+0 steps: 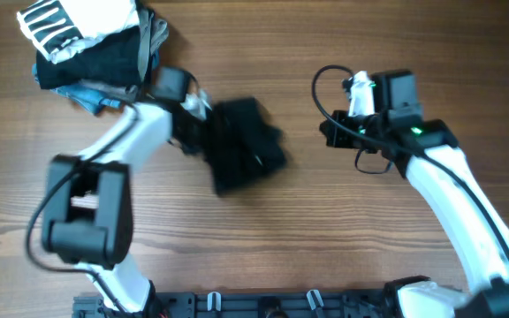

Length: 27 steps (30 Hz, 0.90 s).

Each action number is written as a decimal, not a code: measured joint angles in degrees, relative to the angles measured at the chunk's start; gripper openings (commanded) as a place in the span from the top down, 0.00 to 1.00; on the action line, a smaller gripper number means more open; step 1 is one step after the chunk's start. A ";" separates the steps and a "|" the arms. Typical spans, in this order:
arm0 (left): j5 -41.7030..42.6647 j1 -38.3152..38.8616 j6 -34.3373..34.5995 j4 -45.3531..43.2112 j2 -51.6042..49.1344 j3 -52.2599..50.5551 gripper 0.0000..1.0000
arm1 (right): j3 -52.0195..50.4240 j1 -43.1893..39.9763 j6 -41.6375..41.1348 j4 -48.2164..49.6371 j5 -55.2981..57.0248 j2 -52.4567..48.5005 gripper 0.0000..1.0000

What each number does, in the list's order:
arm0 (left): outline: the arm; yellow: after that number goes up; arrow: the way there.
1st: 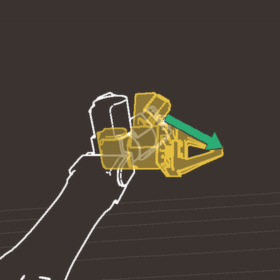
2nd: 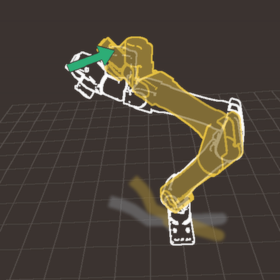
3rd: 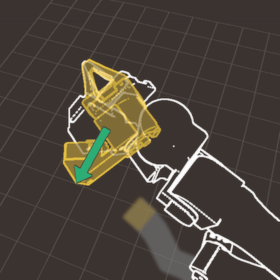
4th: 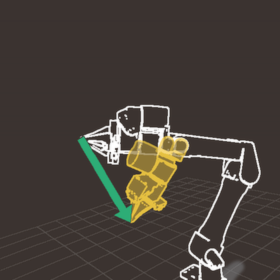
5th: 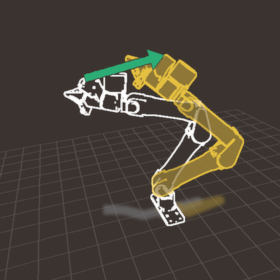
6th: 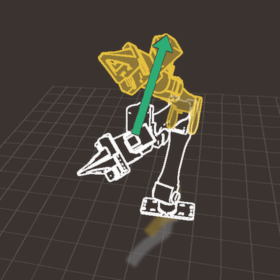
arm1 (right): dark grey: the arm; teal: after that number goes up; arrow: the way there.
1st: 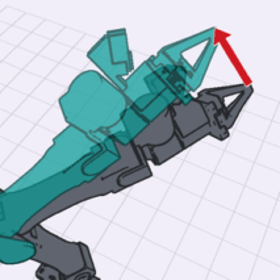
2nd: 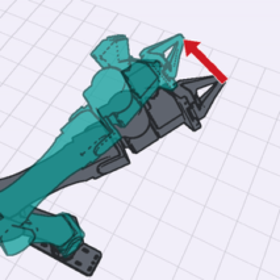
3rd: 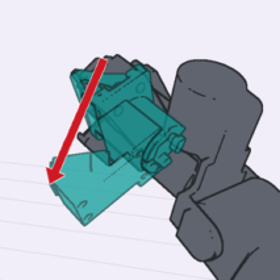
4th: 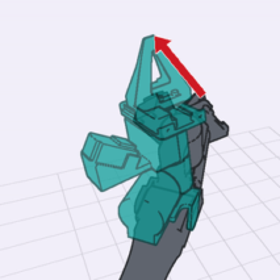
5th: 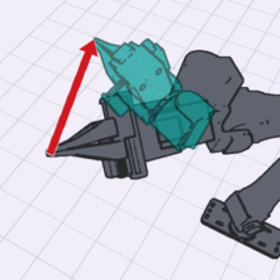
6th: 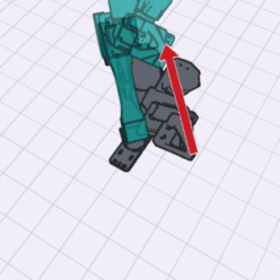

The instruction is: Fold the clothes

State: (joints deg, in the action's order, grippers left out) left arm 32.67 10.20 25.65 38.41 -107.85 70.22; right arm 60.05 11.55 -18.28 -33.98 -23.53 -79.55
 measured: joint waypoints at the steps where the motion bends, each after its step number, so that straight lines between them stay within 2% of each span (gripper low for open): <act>1: -0.74 -2.34 -1.18 2.45 1.29 4.15 0.96 | 0.15 0.00 -0.31 0.61 0.00 1.86 0.95; 3: -1.84 -9.51 -3.21 6.84 5.33 16.72 0.96 | 0.39 0.00 -1.09 1.25 0.44 3.82 0.94; 5: -1.75 -14.78 -4.20 4.70 7.34 23.08 0.96 | 0.37 0.00 -1.18 0.85 0.68 3.61 0.94; 9: -1.57 -29.38 -1.97 -12.87 6.47 26.34 0.96 | 0.37 0.00 -1.60 0.52 0.72 3.45 0.94; 10: -1.70 -31.95 -1.20 -15.34 5.33 26.40 0.90 | 0.37 0.00 -2.14 0.46 0.90 3.39 0.95; 11: -1.84 -33.83 -0.28 -19.08 3.37 26.51 0.70 | 0.37 0.00 -2.86 0.48 1.14 3.37 0.95; 12: -2.10 -35.17 0.85 -22.12 -0.02 26.69 0.29 | 0.37 0.00 -3.32 0.57 1.33 3.37 0.94; 13: -2.23 -35.43 2.25 -24.20 -3.21 26.69 0.00 | 0.37 0.00 -3.80 0.50 1.66 3.37 0.95; 16: -1.09 -34.99 3.80 -27.12 -12.61 26.69 0.00 | 0.37 0.00 -4.87 0.48 2.21 3.37 0.94; 18: -1.05 -35.39 4.24 -26.91 -15.30 26.69 0.00 | 0.37 0.00 -5.09 0.52 2.23 3.37 0.91; 23: 1.22 -37.11 4.22 -24.65 -11.96 26.82 0.00 | 0.37 0.00 -5.29 0.50 2.40 3.37 0.91; 27: 1.46 -36.22 0.50 -20.31 -0.96 26.86 0.00 | 0.37 0.00 -5.29 0.44 2.43 3.37 0.91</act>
State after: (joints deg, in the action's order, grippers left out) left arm 34.13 -26.02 26.15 18.11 -108.81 97.08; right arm 60.42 11.55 -23.57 -33.54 -21.10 -76.18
